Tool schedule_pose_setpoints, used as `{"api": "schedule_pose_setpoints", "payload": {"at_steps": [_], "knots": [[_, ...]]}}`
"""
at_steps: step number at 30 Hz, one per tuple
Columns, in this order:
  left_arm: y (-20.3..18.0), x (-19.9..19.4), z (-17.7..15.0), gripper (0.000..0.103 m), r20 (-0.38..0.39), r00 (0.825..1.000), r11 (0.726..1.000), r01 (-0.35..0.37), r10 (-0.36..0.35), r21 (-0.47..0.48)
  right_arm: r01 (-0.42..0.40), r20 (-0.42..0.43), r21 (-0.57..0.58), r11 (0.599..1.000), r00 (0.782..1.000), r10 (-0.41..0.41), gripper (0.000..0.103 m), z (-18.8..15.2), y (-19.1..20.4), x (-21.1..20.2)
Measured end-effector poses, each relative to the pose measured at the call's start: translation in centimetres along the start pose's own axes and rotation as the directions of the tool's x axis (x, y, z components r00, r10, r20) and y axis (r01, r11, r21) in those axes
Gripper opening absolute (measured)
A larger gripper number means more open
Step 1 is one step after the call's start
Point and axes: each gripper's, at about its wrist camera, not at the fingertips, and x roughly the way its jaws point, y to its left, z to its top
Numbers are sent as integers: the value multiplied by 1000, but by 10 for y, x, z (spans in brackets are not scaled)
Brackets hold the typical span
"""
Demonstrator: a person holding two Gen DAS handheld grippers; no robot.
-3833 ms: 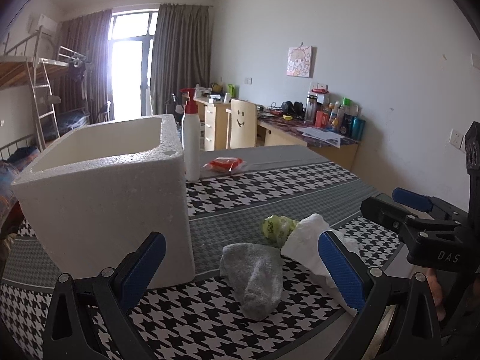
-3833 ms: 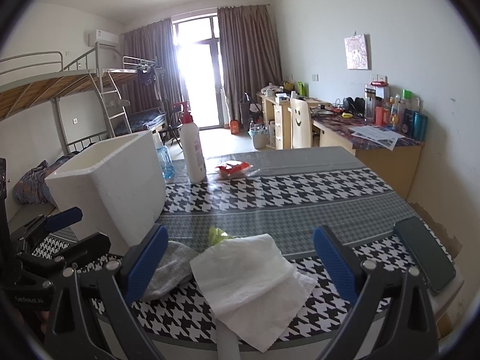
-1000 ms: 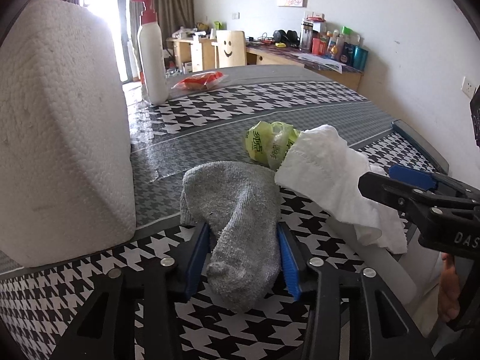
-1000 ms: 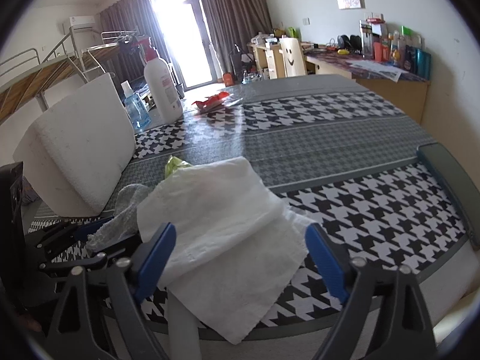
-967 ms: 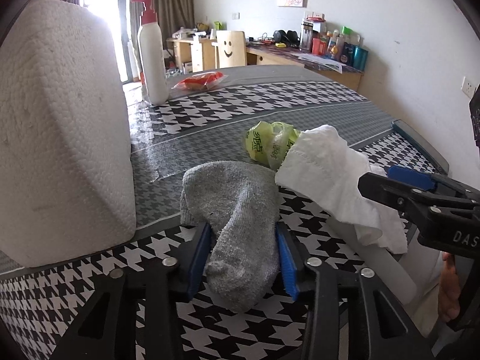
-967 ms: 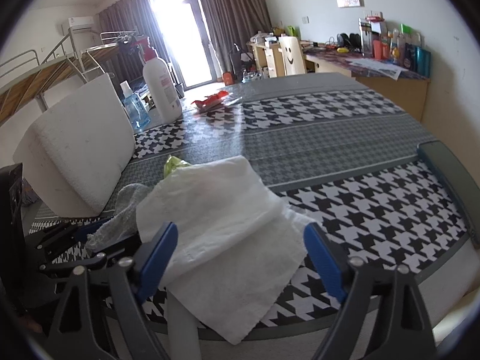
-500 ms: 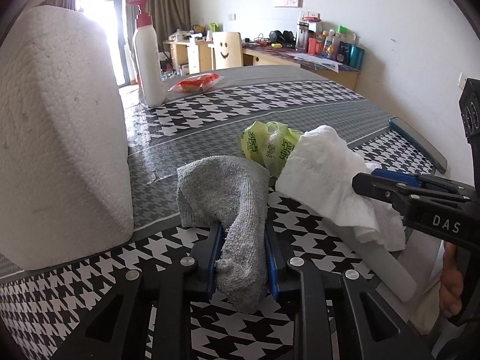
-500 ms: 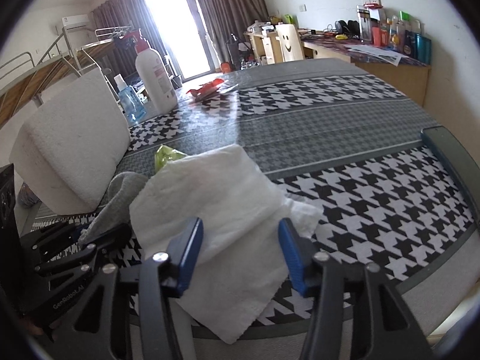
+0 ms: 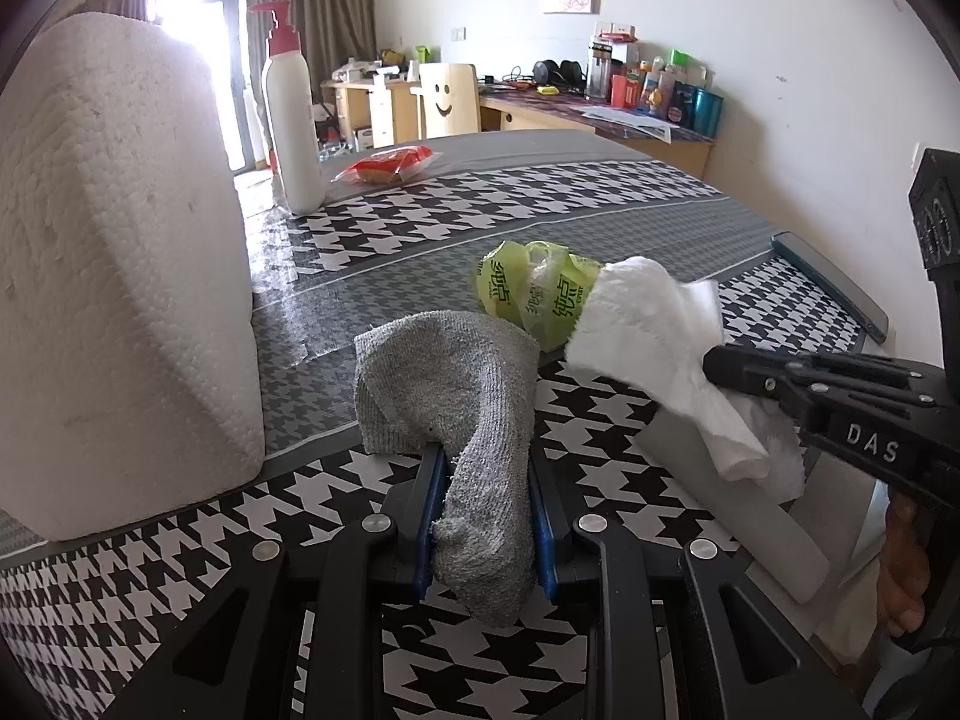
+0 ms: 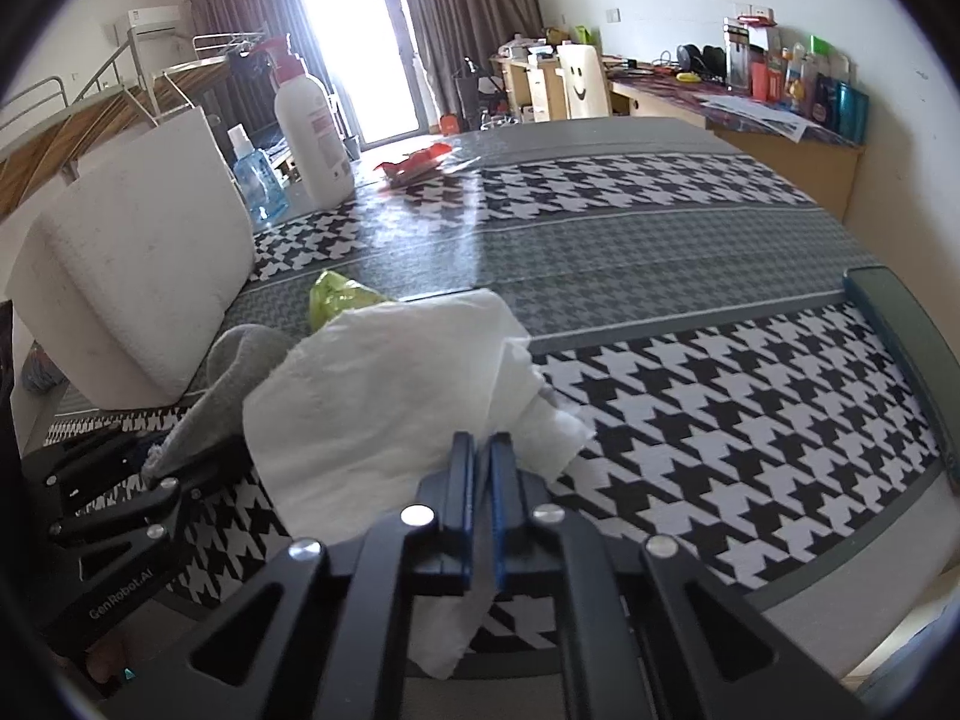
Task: Organize soft objects
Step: 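Close the left tool on the grey sock while the right tool closes on the tissue, then lift the grey sock with the left tool while the right tool lifts the tissue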
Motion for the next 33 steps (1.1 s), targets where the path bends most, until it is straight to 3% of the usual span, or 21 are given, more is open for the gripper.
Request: {"api": "schedule_pose_setpoints", "payload": {"at_steps": [11,20,26,27,29,31,33], "knots": [[5,-14,-1,26,26,1000,1000,-2,2,-9,0,128,3,1000,992,-1,6,10,0,-43],[8,-23,-5,26,43,999,1000,-9,9,-12,69,172,13,998,983,-71,6,15,-9,-61],[6,-22,-5,26,44,999,1000,-6,6,-8,96,140,61,994,985,-104,7,15,-22,-55],[5,-22,-4,26,45,999,1000,-7,7,-6,101,131,64,993,985,-108,12,14,-24,-53],[5,-23,-4,26,46,999,1000,-7,7,-5,112,107,68,991,987,-119,34,14,-26,-46],[4,-22,-3,26,46,999,1000,-9,9,-3,104,101,74,992,989,-111,63,13,-27,-41],[5,-22,-3,26,45,999,1000,-6,6,-4,91,101,73,993,990,-98,66,13,-28,-40]]}}
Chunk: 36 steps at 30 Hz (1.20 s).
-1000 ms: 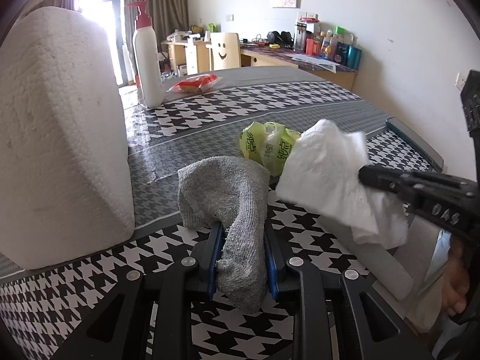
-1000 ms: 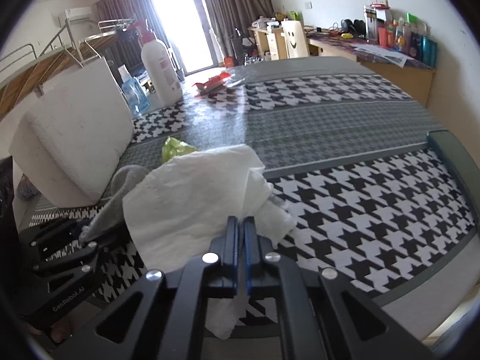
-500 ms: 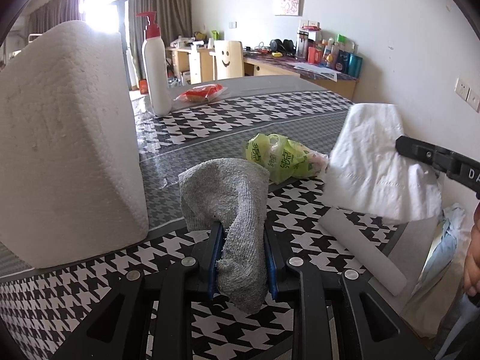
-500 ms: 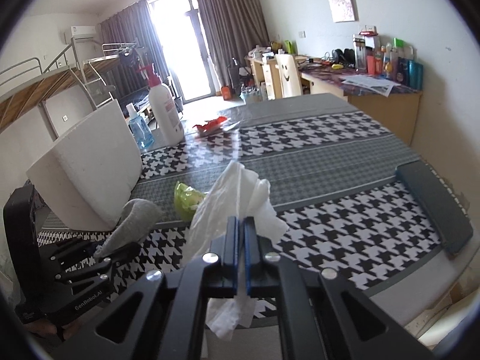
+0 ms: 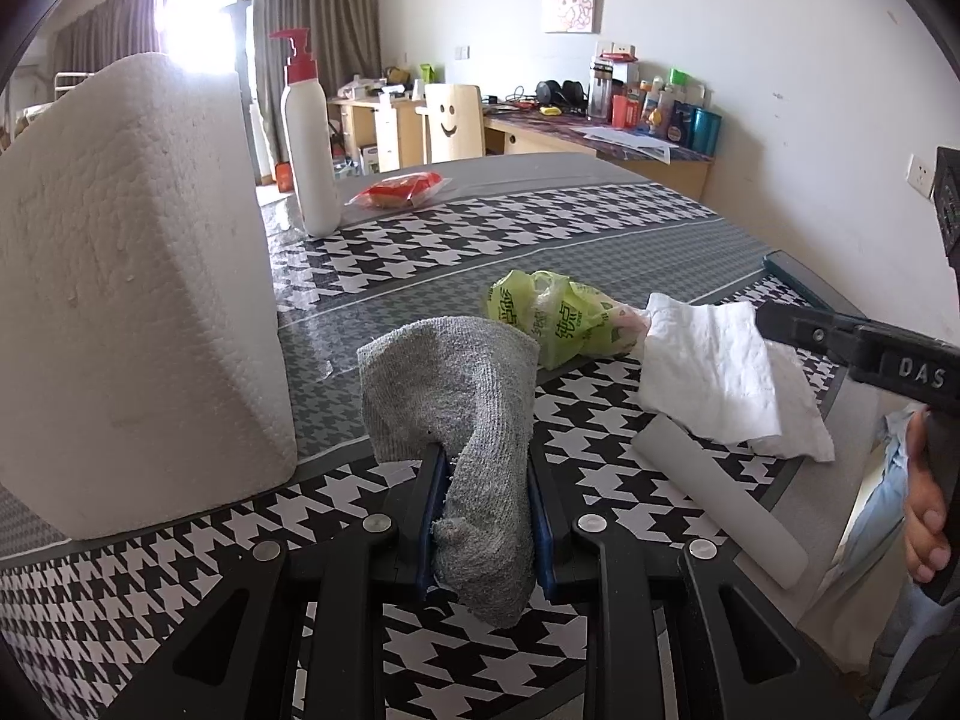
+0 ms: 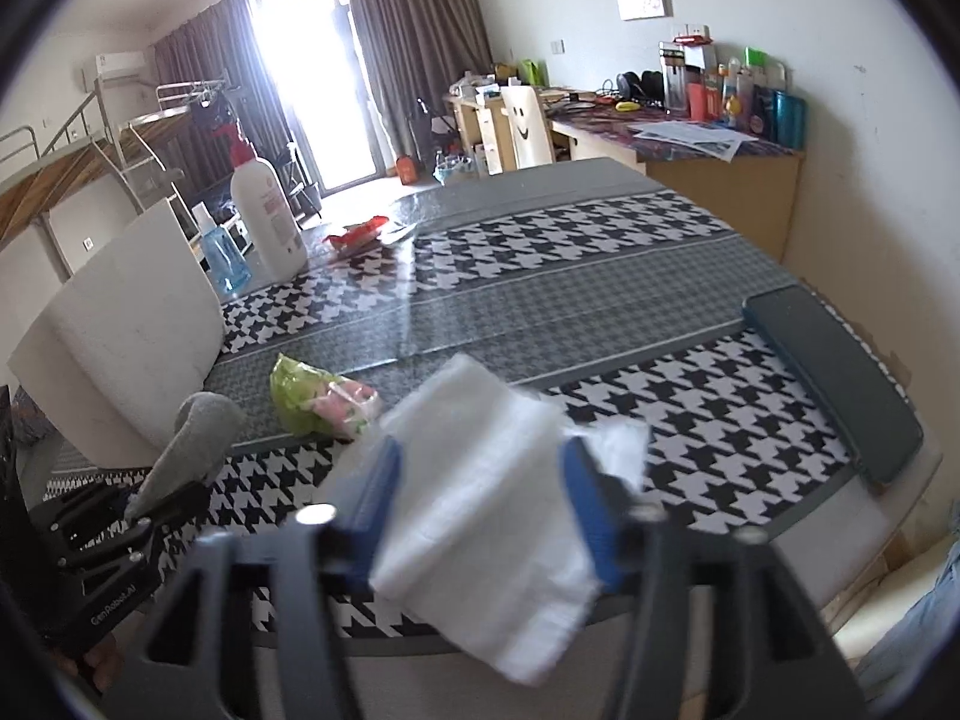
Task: Organize soft objects
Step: 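Lift the grey sock with the left tool while the right tool lifts the tissue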
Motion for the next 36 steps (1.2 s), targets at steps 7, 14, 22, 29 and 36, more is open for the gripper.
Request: {"api": "schedule_pose_setpoints", "payload": {"at_steps": [7,14,22,29,36], "knots": [[0,-1,0,26,5,1000,1000,-3,3,0,39,-55,-41,998,998,-41,73,-10,12,14],[-2,-4,-1,26,15,1000,1000,1,-1,10,58,-78,-56,997,995,-62,74,-14,17,22],[-2,-10,-4,26,33,999,1000,12,-12,22,77,-98,-76,994,992,-85,74,-19,22,27],[-2,-17,-3,26,52,999,999,12,-14,33,85,-125,-56,995,988,-91,74,-18,20,32],[-4,-23,-4,26,55,998,999,23,-25,45,127,-127,-85,988,982,-137,59,-18,25,32]]}}
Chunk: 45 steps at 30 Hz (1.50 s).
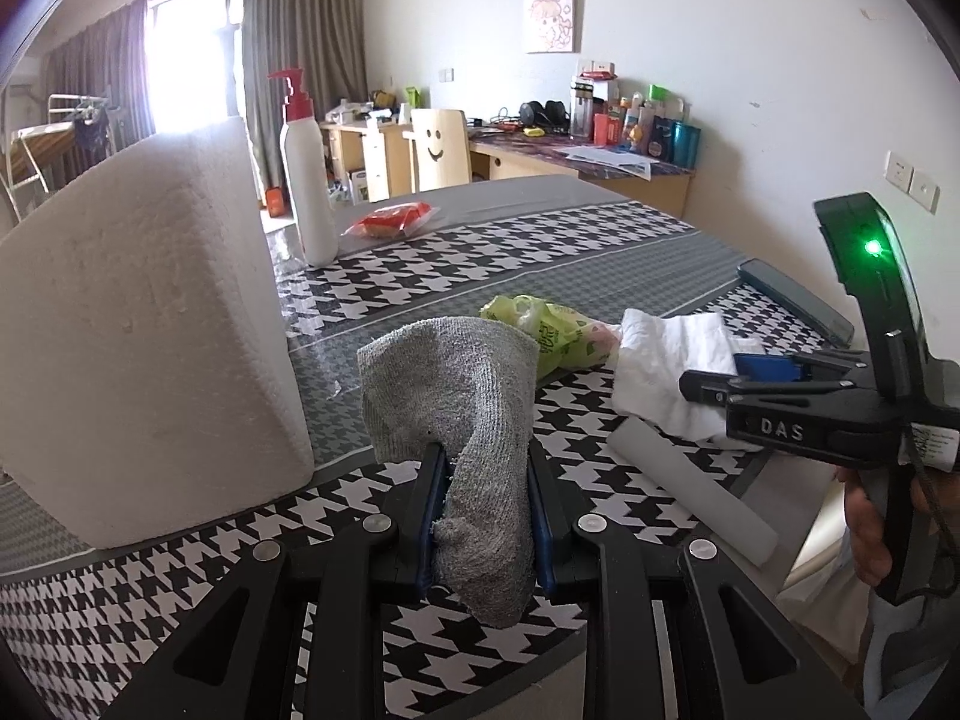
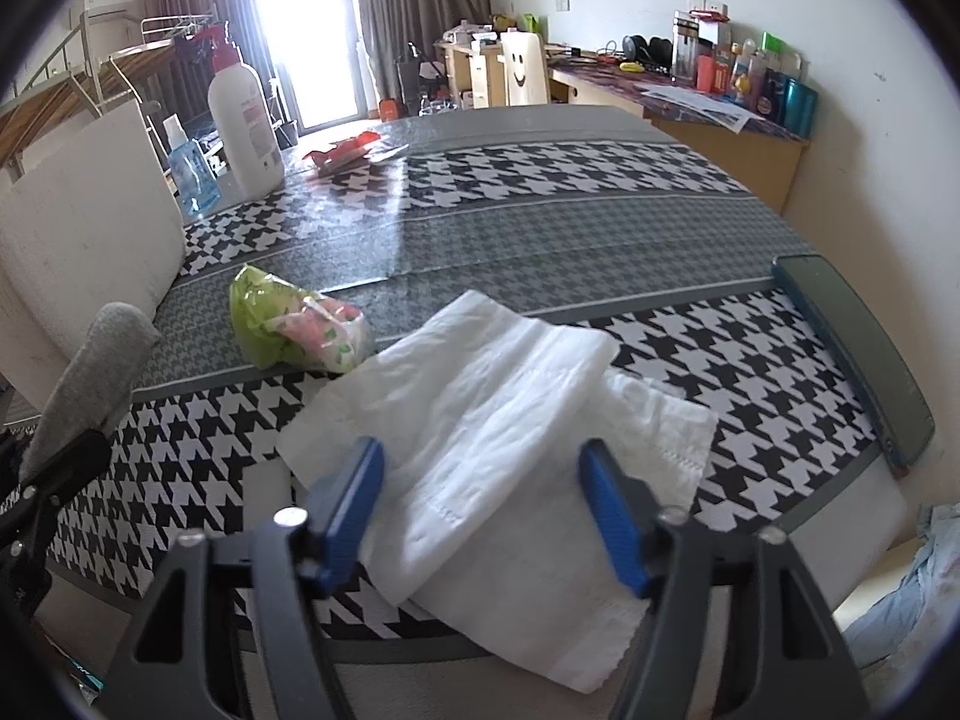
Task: Organize soft objects
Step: 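Lift the grey sock with the left tool while the right tool lifts the tissue, then carry the grey sock and white tissue over the white foam box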
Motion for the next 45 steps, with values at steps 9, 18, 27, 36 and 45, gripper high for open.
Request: {"api": "schedule_pose_setpoints", "payload": {"at_steps": [9,18,27,36,45], "knots": [[3,-10,1,26,31,1000,1000,1,-1,2,37,-11,-26,999,999,-38,13,-1,1,-3],[6,-23,3,26,71,998,1000,-1,0,13,-20,57,-13,1000,998,21,11,2,1,-30],[10,-35,9,26,108,994,1000,-4,2,18,-71,128,-15,997,989,73,11,14,8,-56],[13,-36,13,26,118,993,1000,13,-16,26,-113,173,-21,993,978,115,11,19,11,-73],[14,-46,23,26,154,988,999,13,-20,47,-122,226,-38,992,966,128,11,25,19,-87]]}}
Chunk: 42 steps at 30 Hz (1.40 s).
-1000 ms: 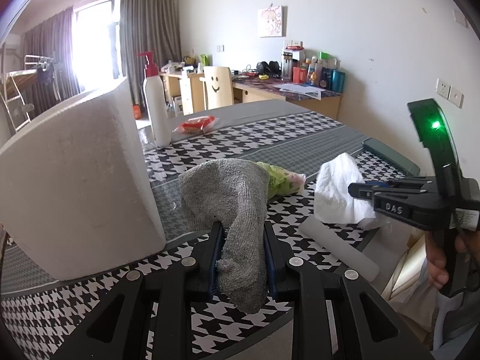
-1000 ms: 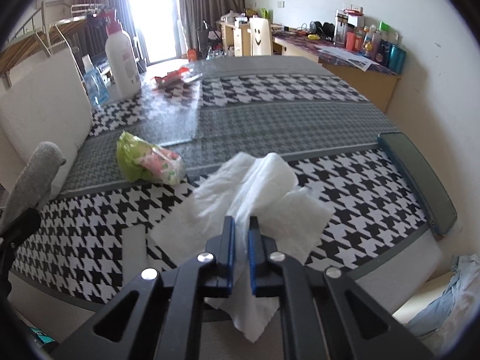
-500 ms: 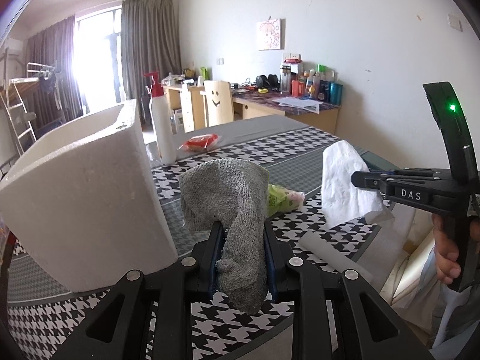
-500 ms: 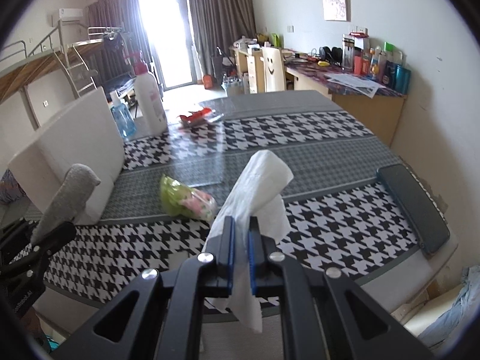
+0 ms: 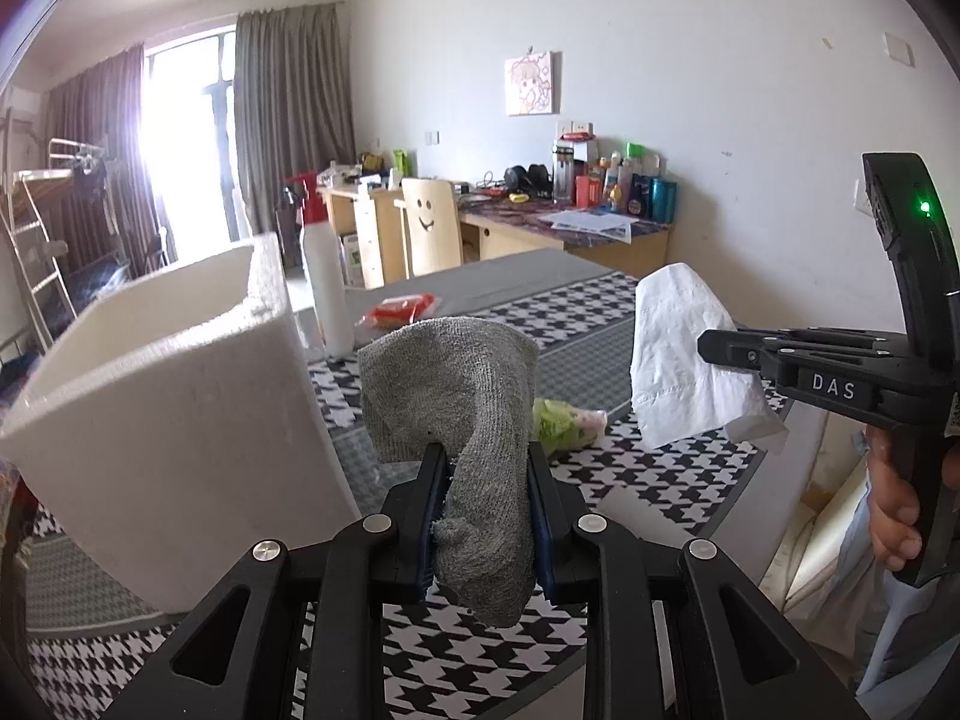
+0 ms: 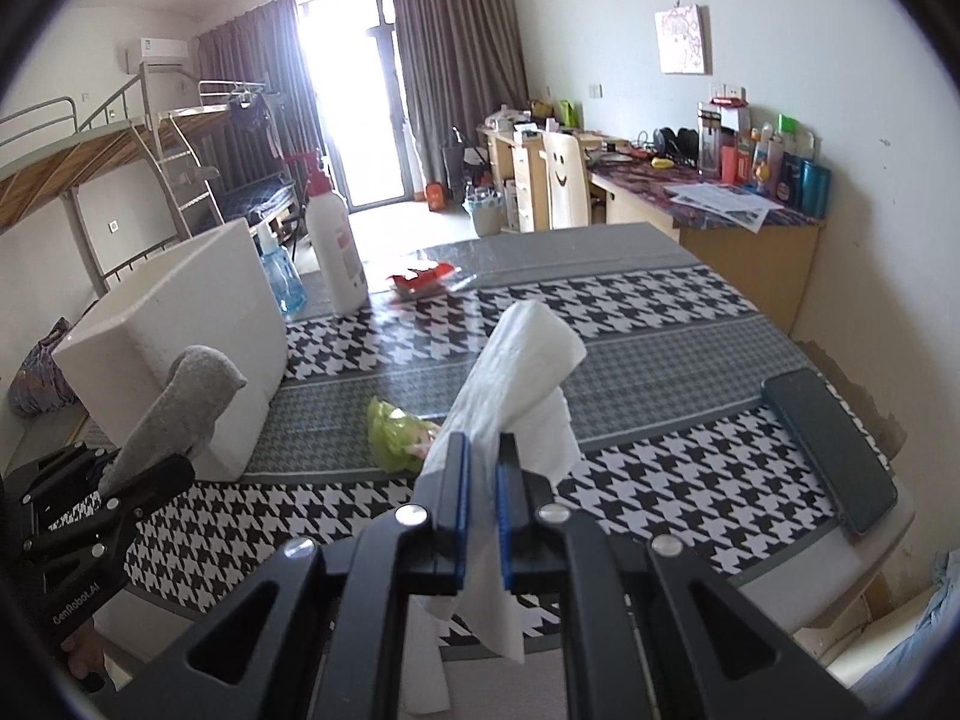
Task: Organize soft objects
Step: 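Carry the grey sock and white tissue over the white foam box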
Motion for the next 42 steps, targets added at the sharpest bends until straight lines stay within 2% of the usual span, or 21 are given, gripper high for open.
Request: {"api": "schedule_pose_setpoints", "payload": {"at_steps": [24,42], "knots": [[0,-15,31,26,89,996,999,25,-28,35,-39,101,-39,998,994,43,11,24,12,-16],[5,-29,52,26,165,986,999,0,-8,47,-62,172,-80,995,982,75,11,43,23,-28]]}}
